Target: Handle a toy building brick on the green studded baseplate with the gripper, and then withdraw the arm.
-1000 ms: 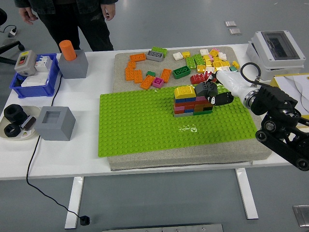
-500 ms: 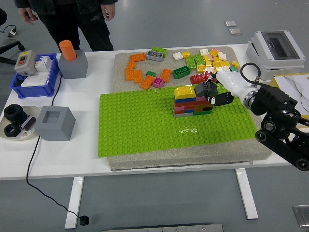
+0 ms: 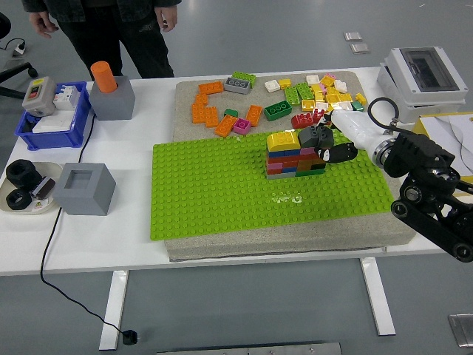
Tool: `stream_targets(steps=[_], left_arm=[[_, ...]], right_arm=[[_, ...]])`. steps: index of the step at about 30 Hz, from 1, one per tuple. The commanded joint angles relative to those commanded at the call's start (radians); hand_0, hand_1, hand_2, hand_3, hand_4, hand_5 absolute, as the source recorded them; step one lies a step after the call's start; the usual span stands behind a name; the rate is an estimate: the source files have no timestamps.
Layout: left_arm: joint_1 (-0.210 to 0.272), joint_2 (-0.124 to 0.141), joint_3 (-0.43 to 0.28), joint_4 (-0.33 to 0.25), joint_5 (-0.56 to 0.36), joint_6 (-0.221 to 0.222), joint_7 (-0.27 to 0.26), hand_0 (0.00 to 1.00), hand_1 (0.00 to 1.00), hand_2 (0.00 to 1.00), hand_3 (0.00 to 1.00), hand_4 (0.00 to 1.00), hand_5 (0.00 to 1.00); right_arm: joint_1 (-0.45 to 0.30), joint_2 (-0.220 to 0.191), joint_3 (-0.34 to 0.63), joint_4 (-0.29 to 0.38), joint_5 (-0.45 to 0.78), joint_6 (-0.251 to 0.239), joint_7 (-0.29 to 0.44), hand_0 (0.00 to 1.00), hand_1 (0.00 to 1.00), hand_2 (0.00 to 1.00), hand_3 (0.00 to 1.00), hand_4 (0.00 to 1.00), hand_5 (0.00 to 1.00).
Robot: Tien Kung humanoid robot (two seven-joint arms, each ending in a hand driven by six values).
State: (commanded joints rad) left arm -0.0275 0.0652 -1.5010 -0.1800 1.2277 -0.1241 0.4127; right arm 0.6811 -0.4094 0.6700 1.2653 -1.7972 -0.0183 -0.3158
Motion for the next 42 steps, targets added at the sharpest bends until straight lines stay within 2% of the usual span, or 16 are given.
stream_targets(steps=[31, 32, 37, 38, 42], left_arm=[[-0.003, 0.001, -0.011, 0.000, 0.009, 0.000, -0.011, 0.650, 0.652, 0.694, 0.822, 0.998, 0.973], [-0.003, 0.001, -0.011, 0.000, 0.009, 0.000, -0.011, 0.649, 0.651, 0.694, 0.820, 0.998, 0.974], [-0.001, 0.001, -0.011, 0.000, 0.010, 0.000, -0.010, 0.649, 0.651, 0.694, 0.820, 0.998, 0.974], [-0.001, 0.001, -0.011, 0.000, 0.010, 0.000, -0.010, 0.649, 0.651, 0.694, 0.819, 0.998, 0.976], [0.001, 0.002, -0.012, 0.000, 0.012, -0.001, -0.009, 0.649, 0.651, 0.694, 0.819, 0.998, 0.976]], right_arm=[[0.003, -0.004, 0.008, -0.006, 0.006, 0.002, 0.000, 0.688, 0.760, 0.819, 0.658, 0.690, 0.133], [0.003, -0.004, 0.008, -0.006, 0.006, 0.001, 0.000, 0.688, 0.763, 0.828, 0.719, 0.713, 0.126], [0.000, -0.006, 0.009, -0.003, 0.009, 0.001, 0.001, 0.688, 0.763, 0.828, 0.719, 0.713, 0.126], [-0.001, -0.006, 0.010, -0.002, 0.009, 0.001, 0.001, 0.689, 0.763, 0.832, 0.775, 0.774, 0.145], [-0.002, -0.007, 0.012, 0.001, 0.012, 0.003, 0.000, 0.689, 0.763, 0.832, 0.775, 0.774, 0.145]])
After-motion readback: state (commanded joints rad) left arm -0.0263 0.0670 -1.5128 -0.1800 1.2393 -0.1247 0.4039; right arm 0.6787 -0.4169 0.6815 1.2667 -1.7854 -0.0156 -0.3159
